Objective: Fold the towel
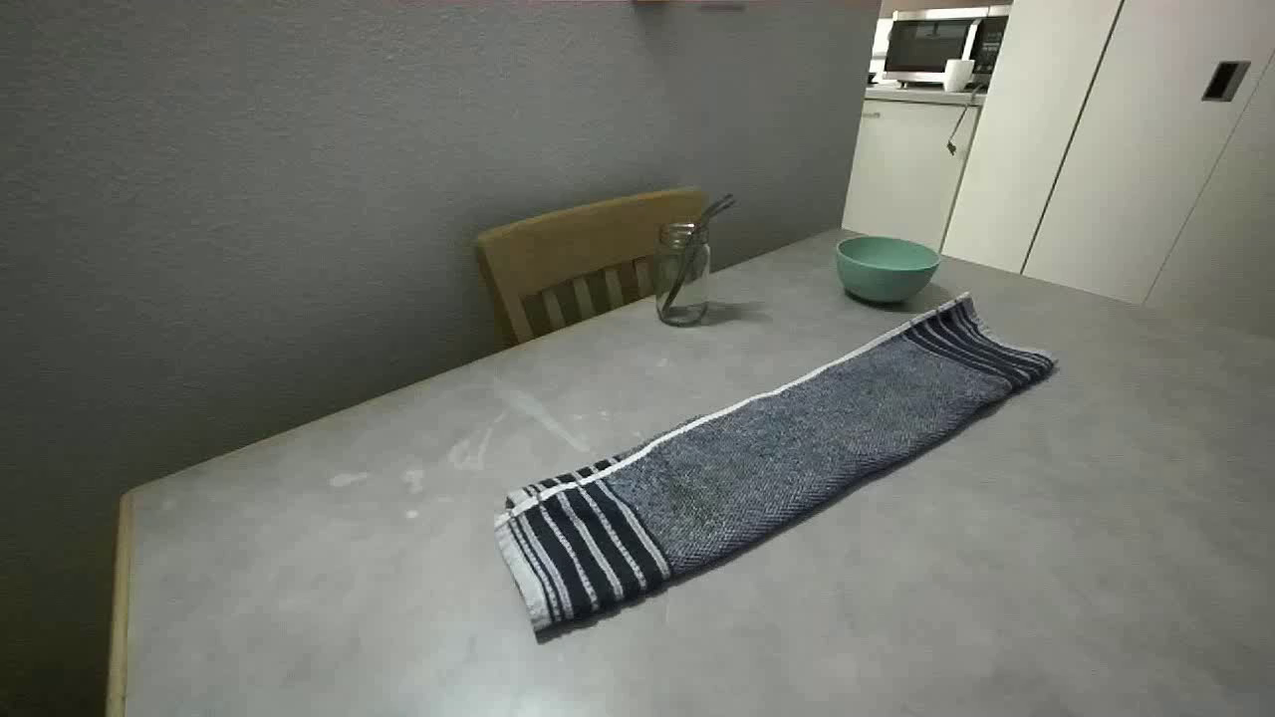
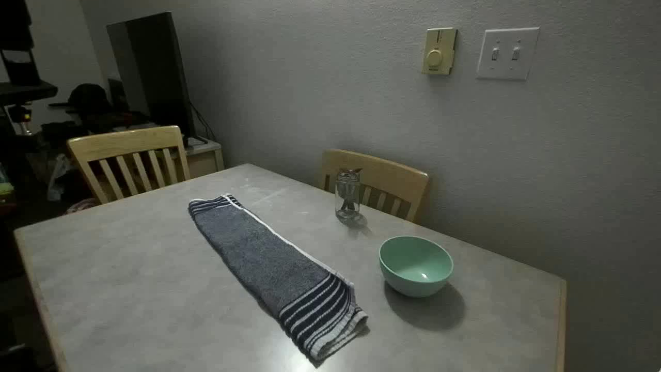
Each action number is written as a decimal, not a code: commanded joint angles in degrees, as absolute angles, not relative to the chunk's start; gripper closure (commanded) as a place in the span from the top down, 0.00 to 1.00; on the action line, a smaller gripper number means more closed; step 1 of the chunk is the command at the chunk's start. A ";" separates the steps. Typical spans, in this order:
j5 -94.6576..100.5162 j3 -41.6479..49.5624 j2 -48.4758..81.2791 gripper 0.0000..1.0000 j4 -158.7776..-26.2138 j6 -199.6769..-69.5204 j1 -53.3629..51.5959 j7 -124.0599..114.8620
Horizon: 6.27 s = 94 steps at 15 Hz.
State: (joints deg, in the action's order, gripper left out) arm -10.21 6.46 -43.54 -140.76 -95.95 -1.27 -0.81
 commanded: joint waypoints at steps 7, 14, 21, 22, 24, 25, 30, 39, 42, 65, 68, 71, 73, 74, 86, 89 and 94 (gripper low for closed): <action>-10.92 5.41 -43.36 1.00 -140.57 -95.64 0.21 -0.02; -14.79 0.99 -30.58 1.00 -136.54 -105.00 -2.24 -3.59; -14.42 -0.78 -21.35 1.00 -133.34 -106.32 -4.09 -1.61; -14.42 -0.78 -20.62 1.00 -132.77 -106.33 -4.10 -1.48; -14.42 -0.77 -20.61 1.00 -132.44 -106.32 -4.10 -1.41; -14.42 -0.77 -20.78 1.00 -132.42 -106.30 -4.10 -1.40; -13.69 -2.67 -10.61 1.00 -124.46 -109.70 -4.47 -4.48; -13.94 -4.63 4.92 1.00 -111.34 -109.27 -5.52 -4.92; -14.05 -4.65 5.77 1.00 -110.35 -108.92 -5.60 -5.66; -0.89 -3.93 40.82 1.00 -74.43 -105.74 -19.97 -33.32; -1.26 -4.68 39.20 1.00 -77.18 -106.50 -20.18 -33.40; -1.28 -4.64 39.33 1.00 -77.04 -106.58 -20.17 -33.41; -2.09 -5.06 40.54 1.00 -76.09 -104.96 -19.07 -31.61; -2.27 -5.41 41.78 1.00 -74.74 -104.50 -19.02 -30.39; -0.27 -5.98 65.44 1.00 -43.04 -82.92 -23.95 -24.34; -1.48 -6.09 68.27 1.00 -37.67 -79.49 -24.98 -28.17; -1.32 -6.07 66.60 1.00 -40.52 -80.44 -25.28 -29.26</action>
